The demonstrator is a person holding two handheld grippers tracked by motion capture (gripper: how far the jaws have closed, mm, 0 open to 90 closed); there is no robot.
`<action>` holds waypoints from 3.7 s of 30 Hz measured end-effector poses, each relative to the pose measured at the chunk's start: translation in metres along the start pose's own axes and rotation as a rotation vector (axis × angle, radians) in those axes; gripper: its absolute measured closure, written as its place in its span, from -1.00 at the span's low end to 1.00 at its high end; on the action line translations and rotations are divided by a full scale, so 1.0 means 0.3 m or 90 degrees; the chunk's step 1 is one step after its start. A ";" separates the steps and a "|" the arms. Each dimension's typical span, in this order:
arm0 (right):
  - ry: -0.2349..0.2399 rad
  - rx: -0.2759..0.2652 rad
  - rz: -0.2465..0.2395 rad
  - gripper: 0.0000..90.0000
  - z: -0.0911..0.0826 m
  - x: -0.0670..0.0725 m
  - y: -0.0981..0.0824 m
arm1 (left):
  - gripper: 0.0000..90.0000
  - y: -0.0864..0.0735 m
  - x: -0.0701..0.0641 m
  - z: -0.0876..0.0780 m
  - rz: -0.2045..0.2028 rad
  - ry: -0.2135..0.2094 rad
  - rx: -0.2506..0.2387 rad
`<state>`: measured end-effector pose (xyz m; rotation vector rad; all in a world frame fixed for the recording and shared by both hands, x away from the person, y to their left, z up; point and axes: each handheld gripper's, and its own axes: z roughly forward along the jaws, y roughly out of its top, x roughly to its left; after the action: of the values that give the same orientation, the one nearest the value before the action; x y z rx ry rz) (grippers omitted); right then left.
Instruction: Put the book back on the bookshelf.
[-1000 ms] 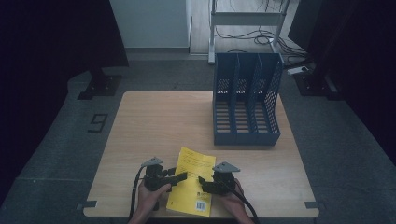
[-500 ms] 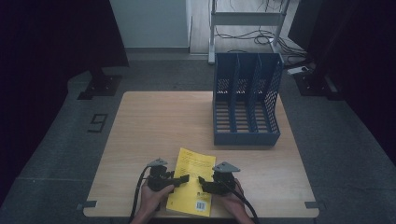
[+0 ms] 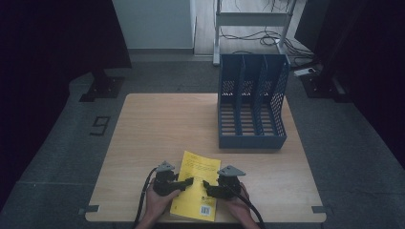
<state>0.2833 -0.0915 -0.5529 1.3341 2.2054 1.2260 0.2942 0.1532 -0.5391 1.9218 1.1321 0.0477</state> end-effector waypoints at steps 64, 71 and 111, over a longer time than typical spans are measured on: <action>0.040 -0.006 0.020 -0.59 -0.013 -0.033 0.002 | 0.83 0.054 -0.045 -0.042 0.011 -0.046 -0.037; 0.044 -0.001 0.022 -0.60 -0.027 -0.046 0.007 | 0.86 0.078 -0.060 -0.053 0.015 -0.050 -0.053; 0.076 -0.034 0.033 -0.59 -0.058 -0.070 0.020 | 0.86 0.117 -0.074 -0.133 0.027 -0.074 -0.109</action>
<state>0.2872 -0.1167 -0.5415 1.3383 2.2130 1.4075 0.2881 0.1568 -0.4820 1.7726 0.9784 0.0533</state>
